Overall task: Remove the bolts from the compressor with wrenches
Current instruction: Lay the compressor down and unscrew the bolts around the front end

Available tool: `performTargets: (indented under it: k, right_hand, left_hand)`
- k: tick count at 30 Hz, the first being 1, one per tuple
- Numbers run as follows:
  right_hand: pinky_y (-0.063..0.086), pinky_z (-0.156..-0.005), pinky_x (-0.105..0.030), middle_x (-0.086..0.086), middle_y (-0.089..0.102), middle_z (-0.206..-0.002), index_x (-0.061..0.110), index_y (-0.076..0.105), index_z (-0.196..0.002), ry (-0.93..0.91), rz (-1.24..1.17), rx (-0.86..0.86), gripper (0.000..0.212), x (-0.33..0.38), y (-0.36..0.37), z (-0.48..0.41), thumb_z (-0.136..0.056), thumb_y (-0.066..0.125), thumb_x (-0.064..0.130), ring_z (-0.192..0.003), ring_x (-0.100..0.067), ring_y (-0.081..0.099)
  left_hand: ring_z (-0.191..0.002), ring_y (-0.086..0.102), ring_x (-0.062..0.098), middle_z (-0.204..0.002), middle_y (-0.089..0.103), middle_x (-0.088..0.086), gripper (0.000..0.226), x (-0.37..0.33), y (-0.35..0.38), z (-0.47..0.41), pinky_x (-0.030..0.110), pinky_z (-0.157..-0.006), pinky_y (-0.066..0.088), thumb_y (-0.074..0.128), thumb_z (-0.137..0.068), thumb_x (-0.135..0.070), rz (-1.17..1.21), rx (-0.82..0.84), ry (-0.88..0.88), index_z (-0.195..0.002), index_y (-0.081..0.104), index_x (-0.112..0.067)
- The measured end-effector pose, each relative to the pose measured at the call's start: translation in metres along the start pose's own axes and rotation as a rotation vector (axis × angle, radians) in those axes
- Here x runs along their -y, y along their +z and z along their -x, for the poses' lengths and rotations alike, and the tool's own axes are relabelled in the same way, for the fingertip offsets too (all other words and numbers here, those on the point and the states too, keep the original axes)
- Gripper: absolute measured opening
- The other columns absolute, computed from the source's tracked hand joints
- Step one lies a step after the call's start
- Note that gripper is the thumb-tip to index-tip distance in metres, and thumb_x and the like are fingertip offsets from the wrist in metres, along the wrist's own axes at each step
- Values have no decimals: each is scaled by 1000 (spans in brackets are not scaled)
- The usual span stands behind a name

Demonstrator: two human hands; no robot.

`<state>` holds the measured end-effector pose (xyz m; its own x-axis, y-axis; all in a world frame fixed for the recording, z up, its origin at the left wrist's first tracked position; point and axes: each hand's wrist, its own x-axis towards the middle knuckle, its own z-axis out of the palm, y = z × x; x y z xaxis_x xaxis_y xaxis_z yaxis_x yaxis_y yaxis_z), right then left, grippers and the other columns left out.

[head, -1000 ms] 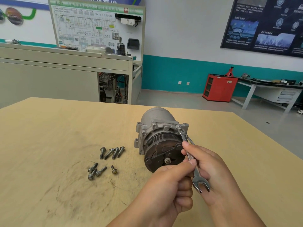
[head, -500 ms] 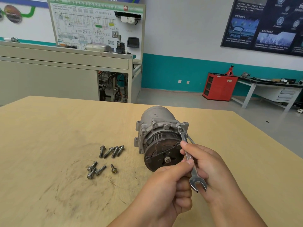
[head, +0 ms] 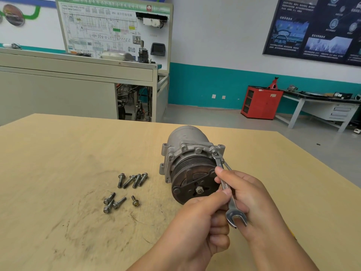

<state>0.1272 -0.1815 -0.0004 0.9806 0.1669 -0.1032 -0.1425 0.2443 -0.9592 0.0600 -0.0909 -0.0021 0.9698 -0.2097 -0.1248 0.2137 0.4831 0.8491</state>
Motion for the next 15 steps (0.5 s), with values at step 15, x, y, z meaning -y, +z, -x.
performTargets:
  k: [15]
  right_hand:
    - [22,-29,-9,1,41,-37,0,55,-65,5,6,24,24,6,7,1,-86,62,12,-21,-4,27]
  left_hand:
    - [-45,15,7,-52,20,-5,30,-3,-3,1,14,-38,17,64,-65,-41,8,-70,2,-57,70,-13]
